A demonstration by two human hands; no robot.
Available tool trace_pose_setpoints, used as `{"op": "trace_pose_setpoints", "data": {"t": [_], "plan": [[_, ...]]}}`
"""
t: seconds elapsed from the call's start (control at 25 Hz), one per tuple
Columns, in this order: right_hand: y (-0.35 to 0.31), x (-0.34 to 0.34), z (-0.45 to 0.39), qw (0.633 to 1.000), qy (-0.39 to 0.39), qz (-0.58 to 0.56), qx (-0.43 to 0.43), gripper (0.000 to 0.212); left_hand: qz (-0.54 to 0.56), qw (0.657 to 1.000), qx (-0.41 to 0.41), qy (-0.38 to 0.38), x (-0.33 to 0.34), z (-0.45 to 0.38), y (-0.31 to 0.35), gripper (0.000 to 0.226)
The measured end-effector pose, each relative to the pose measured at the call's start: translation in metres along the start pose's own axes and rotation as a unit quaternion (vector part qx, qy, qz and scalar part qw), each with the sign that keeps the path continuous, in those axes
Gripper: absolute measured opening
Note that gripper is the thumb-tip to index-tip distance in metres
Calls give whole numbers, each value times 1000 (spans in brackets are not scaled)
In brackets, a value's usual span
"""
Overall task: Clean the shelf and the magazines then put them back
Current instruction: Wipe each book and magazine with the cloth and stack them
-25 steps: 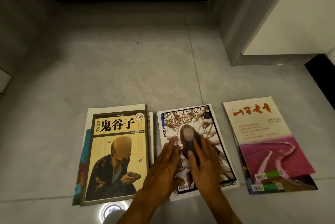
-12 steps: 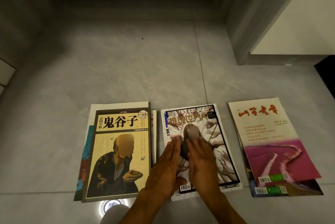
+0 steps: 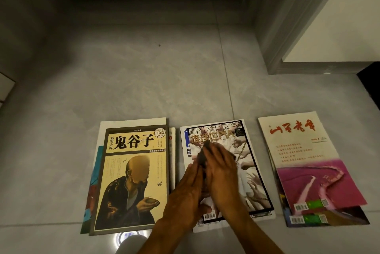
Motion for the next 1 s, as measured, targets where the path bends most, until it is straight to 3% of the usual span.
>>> {"op": "trace_pose_setpoints", "data": {"t": [0.08,0.12,0.28,0.36,0.44,0.52,0.56,0.64,0.72,0.8,0.92,1.0], "plan": [[-4,-6,-1,995,6,41,-87,60,-12,1000,5,1,-2,-1,1,93],[10,-15,-10,994,21,60,-85,56,-24,1000,13,13,-5,0,1,100],[73,-42,-38,990,80,39,112,40,-82,996,5,31,-11,5,2,108],[53,-35,-33,985,77,45,145,56,-86,996,13,32,-9,3,1,110],[10,-22,-23,996,68,23,54,69,-40,999,4,0,2,-1,-5,110],[-11,-19,-20,996,46,-2,-70,64,12,1000,2,-18,5,-3,-10,104],[-3,-22,-28,995,23,-8,-92,61,-1,1000,8,-8,2,-3,-7,105],[40,-27,-50,999,8,-30,-26,53,-71,996,33,37,-9,2,3,109],[75,-36,-61,990,63,-66,111,44,-87,994,43,58,-16,7,9,108],[57,-27,-60,981,78,-79,160,44,-59,997,34,38,-12,6,7,107],[4,-13,-53,998,8,-69,1,51,18,1000,8,-20,-2,1,1,104],[18,-21,-61,993,-36,-98,-47,56,-14,1000,24,5,-7,1,5,105]]}}
Point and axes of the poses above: each hand's wrist, its own z-axis away from the middle knuckle, its own x-axis out of the palm, y = z × x, the point moved 9 cm from there along -z, towards the middle knuckle, and after that the axes turned 1 degree about z, right-handed, at the moved point
